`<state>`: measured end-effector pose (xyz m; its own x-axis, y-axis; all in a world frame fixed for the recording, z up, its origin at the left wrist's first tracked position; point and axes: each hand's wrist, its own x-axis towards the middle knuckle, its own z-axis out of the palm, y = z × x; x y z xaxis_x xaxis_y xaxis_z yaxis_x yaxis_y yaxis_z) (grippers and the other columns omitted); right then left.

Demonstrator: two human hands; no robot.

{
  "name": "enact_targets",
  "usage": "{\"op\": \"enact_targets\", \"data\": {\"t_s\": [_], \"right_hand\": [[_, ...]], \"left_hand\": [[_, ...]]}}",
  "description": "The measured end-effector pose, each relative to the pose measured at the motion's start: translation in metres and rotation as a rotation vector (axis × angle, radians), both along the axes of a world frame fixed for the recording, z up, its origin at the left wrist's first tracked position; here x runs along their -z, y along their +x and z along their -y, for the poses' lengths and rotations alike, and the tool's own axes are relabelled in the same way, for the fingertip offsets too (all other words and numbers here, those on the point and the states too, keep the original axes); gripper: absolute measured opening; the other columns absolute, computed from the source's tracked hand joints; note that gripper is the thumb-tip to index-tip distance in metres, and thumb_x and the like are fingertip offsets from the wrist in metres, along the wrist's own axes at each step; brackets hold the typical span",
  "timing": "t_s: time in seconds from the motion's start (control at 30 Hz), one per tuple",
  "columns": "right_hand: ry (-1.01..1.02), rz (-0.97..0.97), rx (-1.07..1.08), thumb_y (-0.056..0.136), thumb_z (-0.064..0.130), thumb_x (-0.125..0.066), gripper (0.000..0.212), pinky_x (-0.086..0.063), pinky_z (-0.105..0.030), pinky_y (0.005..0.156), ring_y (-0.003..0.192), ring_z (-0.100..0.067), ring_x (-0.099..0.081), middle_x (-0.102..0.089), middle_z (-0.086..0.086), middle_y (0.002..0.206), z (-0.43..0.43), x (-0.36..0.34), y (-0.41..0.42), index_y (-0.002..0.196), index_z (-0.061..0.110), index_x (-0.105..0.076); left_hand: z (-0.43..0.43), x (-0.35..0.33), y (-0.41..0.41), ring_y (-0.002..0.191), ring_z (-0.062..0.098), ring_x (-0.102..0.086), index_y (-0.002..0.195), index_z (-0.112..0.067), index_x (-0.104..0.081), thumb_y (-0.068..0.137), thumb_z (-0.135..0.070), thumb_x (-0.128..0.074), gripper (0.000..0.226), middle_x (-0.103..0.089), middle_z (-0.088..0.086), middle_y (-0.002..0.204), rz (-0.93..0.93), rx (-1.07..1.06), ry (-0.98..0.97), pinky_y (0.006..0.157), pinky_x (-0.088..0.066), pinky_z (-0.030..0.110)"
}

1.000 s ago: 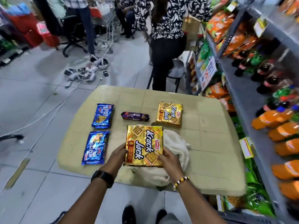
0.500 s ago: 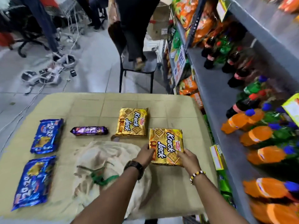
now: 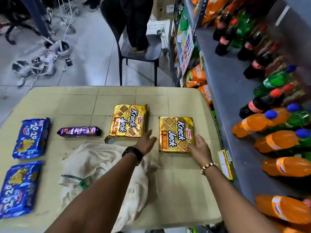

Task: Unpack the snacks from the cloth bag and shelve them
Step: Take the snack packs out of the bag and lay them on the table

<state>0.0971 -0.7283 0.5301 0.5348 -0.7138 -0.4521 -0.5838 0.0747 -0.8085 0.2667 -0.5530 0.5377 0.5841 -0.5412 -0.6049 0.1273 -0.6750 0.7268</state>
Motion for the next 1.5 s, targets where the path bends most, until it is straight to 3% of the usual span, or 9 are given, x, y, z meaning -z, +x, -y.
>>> {"op": "enact_targets", "data": {"t_s": [0.17,0.3,0.47,0.63,0.83,1.0,1.2,1.37,1.5], "right_hand": [[0.087,0.134,0.013,0.083,-0.010,-0.060,0.048,-0.046,-0.020,0.090,0.119,-0.015,-0.059,-0.063,0.002,0.121,-0.091,-0.028,-0.020,0.124,0.013,-0.058],[0.084,0.123,-0.166,0.080,-0.005,-0.064,0.041,-0.049,-0.011,0.083,0.108,-0.011,-0.065,-0.068,0.019,0.106,-0.182,-0.041,-0.021,0.105,0.027,-0.066],[-0.527,-0.126,-0.487,0.075,0.023,-0.070,0.035,-0.053,-0.035,0.086,0.106,-0.027,-0.060,-0.066,-0.001,0.114,-0.263,-0.028,-0.003,0.110,0.021,-0.068],[-0.602,-0.306,-0.417,0.080,0.014,-0.063,0.018,-0.053,-0.040,0.080,0.098,-0.035,-0.063,-0.070,-0.010,0.104,-0.253,-0.017,0.003,0.095,0.017,-0.072],[-0.455,-0.248,0.203,0.081,0.004,-0.067,0.006,-0.047,-0.034,0.071,0.084,-0.037,-0.067,-0.073,-0.019,0.087,-0.193,-0.024,-0.010,0.085,0.006,-0.070],[-0.339,-0.470,0.364,0.076,-0.001,-0.061,0.020,-0.050,-0.039,0.081,0.097,-0.041,-0.064,-0.068,-0.025,0.105,-0.154,-0.022,-0.031,0.093,0.003,-0.070],[-0.341,-0.155,-0.234,0.076,0.000,-0.060,0.024,-0.050,-0.025,0.072,0.077,-0.015,-0.063,-0.069,0.002,0.080,-0.228,-0.019,-0.009,0.076,0.023,-0.067],[-0.235,-0.303,-0.345,0.078,0.011,-0.056,0.013,-0.050,-0.029,0.074,0.083,-0.022,-0.063,-0.066,-0.004,0.089,-0.251,0.005,-0.013,0.083,0.016,-0.067],[-0.177,-0.515,-0.467,0.083,0.027,-0.052,0.011,-0.044,-0.033,0.065,0.080,-0.030,-0.062,-0.063,-0.009,0.078,-0.234,0.010,-0.028,0.077,0.018,-0.052]], "left_hand": [[-0.110,-0.025,0.015,0.114,0.014,-0.058,0.126,-0.018,-0.064,0.093,-0.013,-0.056,0.034,-0.065,0.000,0.128,0.193,0.029,0.023,0.095,-0.043,0.022],[-0.200,-0.024,0.021,0.108,0.021,-0.063,0.100,-0.021,-0.073,0.084,-0.006,-0.059,0.026,-0.071,0.002,0.114,0.339,0.130,0.177,0.090,-0.047,0.027],[-0.275,-0.007,0.038,0.135,0.029,-0.042,0.138,-0.028,-0.047,0.082,-0.042,-0.064,0.060,-0.044,0.004,0.148,0.577,0.575,0.571,0.106,-0.041,0.041],[-0.292,0.003,0.053,0.131,0.035,-0.041,0.154,-0.025,-0.014,0.088,-0.038,-0.051,0.076,-0.036,0.006,0.153,0.719,0.671,0.677,0.103,-0.037,0.049],[-0.259,-0.003,0.072,0.115,0.032,-0.052,0.129,-0.027,-0.051,0.088,-0.028,-0.049,0.042,-0.058,0.006,0.126,0.805,0.816,0.595,0.092,-0.042,0.044],[-0.204,-0.013,0.062,0.107,0.027,-0.064,0.114,-0.027,-0.066,0.094,-0.034,-0.050,0.027,-0.070,0.002,0.117,0.447,0.540,0.188,0.086,-0.051,0.033],[-0.162,-0.027,0.032,0.104,0.026,-0.055,0.113,-0.026,-0.054,0.085,-0.031,-0.061,0.029,-0.058,0.002,0.117,0.772,0.391,0.098,0.085,-0.050,0.041],[-0.160,-0.010,-0.017,0.087,0.027,-0.063,0.084,-0.022,-0.060,0.085,-0.030,-0.044,0.017,-0.065,0.001,0.092,0.588,0.816,0.034,0.080,-0.049,0.039],[-0.184,0.019,-0.041,0.097,0.031,-0.063,0.111,-0.020,-0.059,0.094,-0.029,-0.043,0.026,-0.064,0.006,0.113,0.494,0.881,0.132,0.082,-0.049,0.037]]}}
